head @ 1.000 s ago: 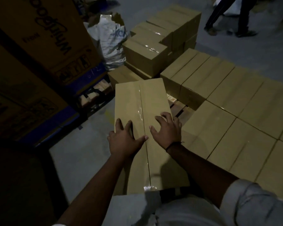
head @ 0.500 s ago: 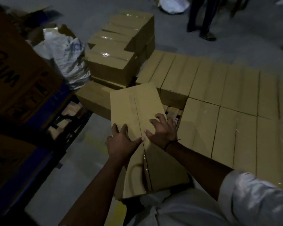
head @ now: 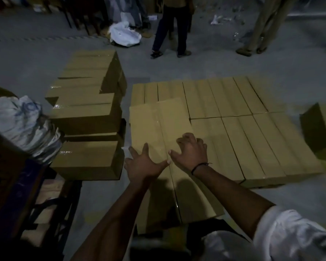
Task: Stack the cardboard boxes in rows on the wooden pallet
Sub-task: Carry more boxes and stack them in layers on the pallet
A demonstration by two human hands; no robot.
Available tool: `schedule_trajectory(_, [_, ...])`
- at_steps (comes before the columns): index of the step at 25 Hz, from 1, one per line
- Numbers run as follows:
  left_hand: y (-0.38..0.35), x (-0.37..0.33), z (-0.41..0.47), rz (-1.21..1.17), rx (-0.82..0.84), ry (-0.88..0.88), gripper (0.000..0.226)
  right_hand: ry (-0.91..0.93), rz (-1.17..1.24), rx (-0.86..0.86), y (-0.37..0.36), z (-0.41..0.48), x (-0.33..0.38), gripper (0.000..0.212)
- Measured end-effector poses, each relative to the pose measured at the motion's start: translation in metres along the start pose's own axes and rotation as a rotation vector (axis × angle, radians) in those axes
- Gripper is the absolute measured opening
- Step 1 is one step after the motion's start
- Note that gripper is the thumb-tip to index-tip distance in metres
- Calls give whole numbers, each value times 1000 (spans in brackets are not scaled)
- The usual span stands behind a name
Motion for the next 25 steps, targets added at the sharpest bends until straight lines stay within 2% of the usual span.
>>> schedule_trajectory(6, [-3,9,32,29,74,-74,123,-131,2,-37,-15,11,8,61])
schedule_trajectory(11, [-2,24,63,-17,139,-48,124,-171,22,-38,-36,34,19,62])
schedule_trajectory(13, [3,31,75,-30,134,-28,121,-187,55,-32,-49,47,27,61])
schedule_trajectory(17, [15,42,104,41,93,-114,120,-206,79,-11,-69,79,42,61])
schedule_trajectory(21, [7,40,143,72,219,-134,120,-269,72,12,-83,104,36,62])
schedule_trajectory(25, [-31,33,185,4,252,-149,119,-287,39,25,-101,122,10,61])
Point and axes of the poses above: each hand's wrist, its own z-axis towards the middle knuckle, its own y-axis out of the back of the hand, x = y × z, the point moved 6 cm from there along z, towards the middle knuckle, and after that the axes turned 3 degrees about z, right-handed, at the moved point
